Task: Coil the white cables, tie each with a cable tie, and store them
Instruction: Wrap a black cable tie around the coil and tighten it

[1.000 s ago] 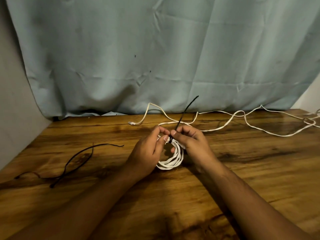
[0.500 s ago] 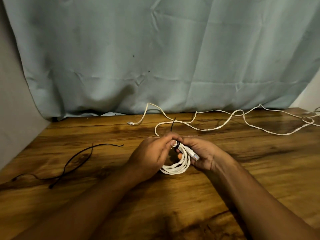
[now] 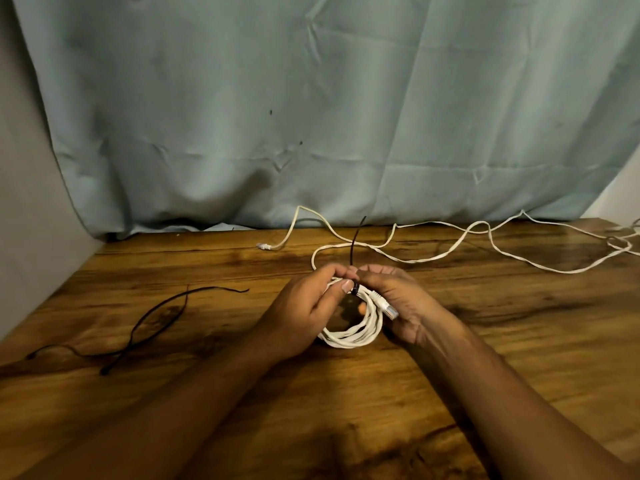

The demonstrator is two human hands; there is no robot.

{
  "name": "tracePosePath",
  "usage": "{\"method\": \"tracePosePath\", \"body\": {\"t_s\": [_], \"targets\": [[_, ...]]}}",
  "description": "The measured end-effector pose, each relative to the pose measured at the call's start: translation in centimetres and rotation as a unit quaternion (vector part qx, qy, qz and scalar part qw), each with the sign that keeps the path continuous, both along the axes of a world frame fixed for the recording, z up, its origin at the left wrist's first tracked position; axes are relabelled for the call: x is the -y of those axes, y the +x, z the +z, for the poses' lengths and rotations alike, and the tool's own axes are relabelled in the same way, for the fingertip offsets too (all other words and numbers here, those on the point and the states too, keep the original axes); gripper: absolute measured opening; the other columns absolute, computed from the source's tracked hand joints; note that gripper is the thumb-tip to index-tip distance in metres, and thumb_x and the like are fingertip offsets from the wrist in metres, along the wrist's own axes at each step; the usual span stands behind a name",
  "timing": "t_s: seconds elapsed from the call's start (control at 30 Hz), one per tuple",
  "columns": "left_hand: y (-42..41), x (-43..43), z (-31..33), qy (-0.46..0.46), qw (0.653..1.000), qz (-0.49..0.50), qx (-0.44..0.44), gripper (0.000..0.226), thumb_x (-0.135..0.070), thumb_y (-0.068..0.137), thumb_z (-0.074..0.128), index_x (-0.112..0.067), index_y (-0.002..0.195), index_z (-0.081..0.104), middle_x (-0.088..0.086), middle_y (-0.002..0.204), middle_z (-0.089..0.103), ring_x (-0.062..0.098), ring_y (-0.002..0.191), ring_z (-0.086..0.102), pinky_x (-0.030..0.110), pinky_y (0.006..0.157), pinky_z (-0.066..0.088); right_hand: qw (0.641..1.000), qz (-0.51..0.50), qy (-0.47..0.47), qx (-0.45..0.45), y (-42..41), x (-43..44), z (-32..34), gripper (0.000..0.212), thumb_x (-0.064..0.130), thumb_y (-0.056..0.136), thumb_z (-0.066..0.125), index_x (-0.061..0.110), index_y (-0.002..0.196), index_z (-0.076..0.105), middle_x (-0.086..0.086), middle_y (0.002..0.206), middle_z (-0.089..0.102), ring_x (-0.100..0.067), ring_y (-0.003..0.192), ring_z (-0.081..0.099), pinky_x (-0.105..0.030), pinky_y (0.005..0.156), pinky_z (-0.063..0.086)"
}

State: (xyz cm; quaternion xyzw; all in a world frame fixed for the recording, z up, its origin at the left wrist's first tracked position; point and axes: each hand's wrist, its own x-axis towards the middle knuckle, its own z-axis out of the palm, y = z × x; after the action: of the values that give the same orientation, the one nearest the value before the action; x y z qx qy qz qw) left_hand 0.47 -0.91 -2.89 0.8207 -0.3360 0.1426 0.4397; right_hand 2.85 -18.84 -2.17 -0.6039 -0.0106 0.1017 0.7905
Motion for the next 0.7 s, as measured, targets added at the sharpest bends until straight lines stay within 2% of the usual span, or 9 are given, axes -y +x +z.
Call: {"method": "tracePosePath", "body": {"t_s": [0.03, 0.07, 0.13, 0.27, 0.37, 0.43, 0.5, 0.6, 0.7], "targets": [[0.1, -0.1, -0.1, -0.001, 1.0, 0.0, 0.001, 0.019, -0.015, 0.107, 0.051, -0.012, 0.12, 0.064, -0.032, 0.082, 0.066, -0.012, 0.077, 0.062, 0.012, 0.066, 0.045, 1.0, 0.002, 0.001, -0.007, 0.1, 0.0, -0.1, 0.01, 0.006, 0.096, 0.063, 0.001, 0.088, 0.068, -0.009, 0.072, 0.068, -0.016, 0.049, 0.058, -0.022, 0.038, 0.05], [0.2, -0.1, -0.1, -0.002, 1.0, 0.001, 0.003, 0.02, -0.02, 0.107, 0.051, -0.016, 0.121, 0.065, -0.024, 0.095, 0.071, -0.005, 0.091, 0.066, 0.023, 0.076, 0.052, 1.0, 0.004, 0.001, -0.015, 0.2, 0.1, -0.1, 0.009, 0.005, 0.095, 0.064, 0.001, 0.089, 0.069, -0.011, 0.074, 0.068, -0.017, 0.05, 0.058, -0.022, 0.038, 0.05], [0.4, -0.1, -0.2, 0.004, 1.0, 0.002, 0.003, 0.022, -0.026, 0.106, 0.051, -0.021, 0.121, 0.066, -0.011, 0.108, 0.073, 0.007, 0.103, 0.068, 0.04, 0.087, 0.054, 1.0, 0.014, -0.007, -0.023, 0.4, 0.4, -0.2, 0.008, 0.004, 0.094, 0.064, 0.0, 0.093, 0.071, -0.013, 0.076, 0.067, -0.018, 0.051, 0.058, -0.022, 0.039, 0.051], [0.6, 0.0, -0.3, 0.011, 1.0, 0.012, 0.0, 0.019, -0.024, 0.106, 0.052, -0.022, 0.117, 0.068, -0.01, 0.097, 0.073, 0.005, 0.092, 0.068, 0.031, 0.077, 0.054, 0.999, 0.021, -0.035, -0.007, 0.3, 0.5, -0.7, 0.013, 0.009, 0.093, 0.067, 0.0, 0.09, 0.076, -0.015, 0.077, 0.068, -0.021, 0.054, 0.061, -0.026, 0.045, 0.054], [0.9, -0.4, -0.4, -0.033, 0.999, 0.029, -0.031, 0.018, -0.024, 0.106, 0.053, -0.022, 0.114, 0.069, -0.02, 0.087, 0.071, -0.003, 0.083, 0.066, 0.021, 0.07, 0.048, 0.995, -0.019, -0.077, 0.059, 0.2, 0.2, -0.7, 0.035, 0.033, 0.094, 0.073, -0.002, 0.094, 0.075, -0.028, 0.09, 0.066, -0.037, 0.073, 0.06, -0.036, 0.067, 0.05], [1.4, -0.8, -0.4, -0.064, 0.995, 0.054, -0.061, 0.019, -0.025, 0.106, 0.052, -0.022, 0.113, 0.069, -0.026, 0.076, 0.067, -0.006, 0.071, 0.061, 0.017, 0.065, 0.044, 0.995, -0.006, -0.062, 0.076, 0.0, 0.3, -0.4, 0.049, 0.042, 0.091, 0.075, -0.005, 0.104, 0.072, -0.026, 0.094, 0.067, -0.037, 0.083, 0.061, -0.039, 0.075, 0.049], [1.8, -1.1, -0.4, -0.081, 0.992, 0.064, -0.076, 0.019, -0.025, 0.107, 0.05, -0.023, 0.111, 0.069, -0.025, 0.074, 0.067, -0.006, 0.068, 0.06, 0.019, 0.065, 0.044, 0.991, 0.059, -0.073, 0.098, -0.2, 0.3, -0.3, 0.052, 0.038, 0.089, 0.079, -0.009, 0.11, 0.069, -0.026, 0.095, 0.067, -0.035, 0.086, 0.06, -0.039, 0.077, 0.047], [1.8, -1.2, -0.5, -0.088, 0.991, 0.06, -0.084, 0.019, -0.024, 0.107, 0.05, -0.022, 0.111, 0.069, -0.022, 0.074, 0.068, -0.005, 0.068, 0.061, 0.016, 0.065, 0.044, 0.983, 0.108, -0.095, 0.115, -0.4, -0.1, -0.8, 0.035, 0.017, 0.081, 0.082, -0.007, 0.106, 0.073, -0.027, 0.098, 0.07, -0.036, 0.093, 0.06, -0.044, 0.084, 0.043], [1.8, -0.8, -0.7, -0.098, 0.989, 0.06, -0.088, 0.02, -0.023, 0.107, 0.05, -0.02, 0.112, 0.069, -0.013, 0.083, 0.072, -0.002, 0.075, 0.066, 0.019, 0.068, 0.049, 0.985, 0.087, -0.084, 0.123, -0.2, -0.4, -1.1, 0.023, 0.002, 0.076, 0.073, -0.001, 0.098, 0.076, -0.017, 0.088, 0.074, -0.022, 0.079, 0.068, -0.026, 0.072, 0.052]]}}
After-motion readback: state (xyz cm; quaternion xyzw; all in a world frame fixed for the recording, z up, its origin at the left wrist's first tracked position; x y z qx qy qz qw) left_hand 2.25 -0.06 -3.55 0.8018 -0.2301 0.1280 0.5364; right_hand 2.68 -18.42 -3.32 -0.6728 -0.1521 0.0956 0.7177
